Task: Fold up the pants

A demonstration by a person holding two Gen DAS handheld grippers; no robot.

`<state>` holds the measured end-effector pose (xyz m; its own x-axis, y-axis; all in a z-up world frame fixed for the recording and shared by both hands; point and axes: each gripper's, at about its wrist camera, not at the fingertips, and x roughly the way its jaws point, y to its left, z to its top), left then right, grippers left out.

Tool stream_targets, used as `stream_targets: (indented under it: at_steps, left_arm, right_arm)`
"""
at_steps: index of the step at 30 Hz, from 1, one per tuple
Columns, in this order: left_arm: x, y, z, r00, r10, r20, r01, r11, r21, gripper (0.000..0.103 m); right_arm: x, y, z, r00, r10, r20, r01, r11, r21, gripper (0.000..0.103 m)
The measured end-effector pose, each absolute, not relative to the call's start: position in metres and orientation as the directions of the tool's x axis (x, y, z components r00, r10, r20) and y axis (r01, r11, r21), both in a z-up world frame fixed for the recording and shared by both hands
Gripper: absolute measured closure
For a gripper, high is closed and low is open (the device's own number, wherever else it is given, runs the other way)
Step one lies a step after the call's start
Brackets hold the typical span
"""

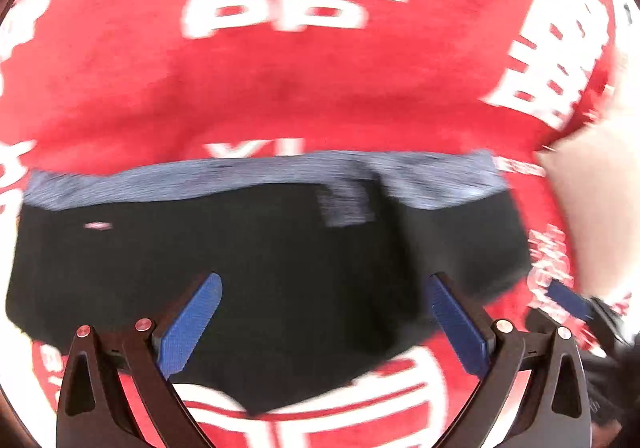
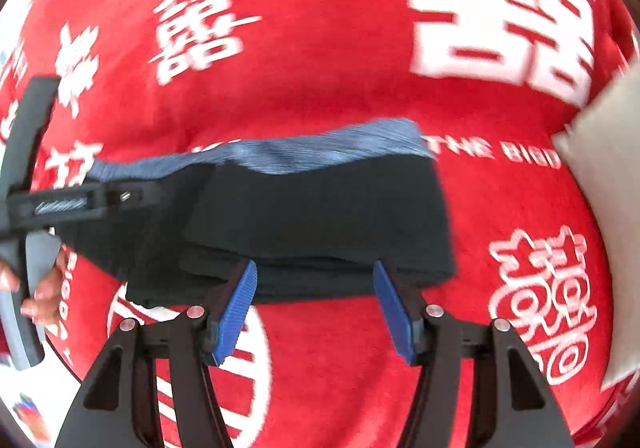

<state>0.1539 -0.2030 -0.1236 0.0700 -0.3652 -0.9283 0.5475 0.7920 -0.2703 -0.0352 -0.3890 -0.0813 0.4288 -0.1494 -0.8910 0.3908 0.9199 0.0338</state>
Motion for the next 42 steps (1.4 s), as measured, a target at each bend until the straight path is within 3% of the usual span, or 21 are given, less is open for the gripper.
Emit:
stream_targets:
  at_steps: [2,3,5,7,9,10,14,17,19,20,30,32,33,34,36,40,42]
  left_arm:
    - [0.147,-0.219,-0.126,0.017,-0.393,-0.919,0.559,0.766,-0.317,0.001]
    - [0.145,-0.227,-0.131,-0.011,-0.398,-0.917,0.559,0.758,-0.336,0.008]
    - [0.14,-0.24,-0.142,-0.065,-0.384,-0.921,0.558,0.751,-0.352,0.029]
    - [0.141,-0.249,-0.158,-0.131,-0.374,-0.918,0.54,0.749,-0.383,0.065]
    - [0.141,-0.254,-0.165,-0.166,-0.357,-0.919,0.523,0.758,-0.389,0.067]
    - [0.141,-0.256,-0.162,-0.161,-0.357,-0.92,0.528,0.756,-0.386,0.075]
    - [0.128,-0.244,-0.163,-0.146,-0.303,-0.942,0.549,0.767,-0.332,0.084]
    - [0.118,-0.233,-0.176,-0.149,-0.32,-0.936,0.508,0.787,-0.35,0.084]
    - [0.116,-0.234,-0.175,-0.124,-0.312,-0.942,0.517,0.79,-0.33,0.084]
    - [0.114,-0.234,-0.175,-0.114,-0.311,-0.944,0.516,0.793,-0.324,0.084]
    - [0.11,-0.229,-0.173,-0.056,-0.32,-0.946,0.509,0.806,-0.303,0.084]
    - [0.108,-0.23,-0.174,-0.046,-0.318,-0.947,0.504,0.811,-0.297,0.084]
    - [0.107,-0.23,-0.174,-0.041,-0.316,-0.948,0.5,0.815,-0.294,0.084]
    - [0.107,-0.23,-0.174,-0.041,-0.313,-0.949,0.492,0.82,-0.291,0.084]
    - [0.108,-0.233,-0.172,-0.048,-0.291,-0.955,0.485,0.829,-0.277,0.084]
    - [0.104,-0.243,-0.174,-0.033,-0.268,-0.963,0.533,0.81,-0.243,0.083]
    - [0.103,-0.245,-0.173,-0.019,-0.26,-0.966,0.546,0.806,-0.227,0.083]
  right_arm:
    - [-0.043,-0.399,-0.084,0.409,-0.143,-0.901,0.429,0.902,0.052,0.038]
    - [-0.047,-0.405,-0.086,0.4,-0.136,-0.906,0.447,0.892,0.063,0.038]
    - [-0.05,-0.414,-0.089,0.392,-0.12,-0.912,0.477,0.874,0.09,0.04]
    - [-0.056,-0.422,-0.093,0.392,-0.094,-0.915,0.502,0.856,0.127,0.048]
    - [-0.063,-0.429,-0.093,0.39,-0.072,-0.918,0.519,0.841,0.154,0.058]
    - [-0.065,-0.43,-0.094,0.39,-0.064,-0.919,0.524,0.836,0.165,0.064]
    - [-0.072,-0.438,-0.089,0.406,-0.044,-0.913,0.523,0.83,0.192,0.065]
    - [-0.067,-0.454,-0.088,0.424,-0.02,-0.906,0.522,0.822,0.226,0.062]
    - [-0.06,-0.472,-0.089,0.443,0.007,-0.897,0.529,0.806,0.267,0.042]
    - [-0.055,-0.486,-0.09,0.458,0.021,-0.889,0.533,0.794,0.293,0.038]
    - [0.028,-0.593,-0.136,0.49,0.333,-0.805,0.481,0.667,0.569,0.038]
    - [0.043,-0.598,-0.158,0.465,0.435,-0.771,0.469,0.618,0.631,0.044]
    - [0.049,-0.598,-0.17,0.446,0.479,-0.756,0.475,0.589,0.653,0.06]
    - [0.05,-0.599,-0.177,0.43,0.487,-0.76,0.496,0.576,0.65,0.069]
    - [0.045,-0.6,-0.175,0.448,0.486,-0.75,0.503,0.557,0.661,0.076]
    - [0.026,-0.598,-0.154,0.475,0.433,-0.766,0.492,0.591,0.639,0.078]
    - [0.029,-0.597,-0.155,0.435,0.393,-0.811,0.512,0.633,0.581,0.071]
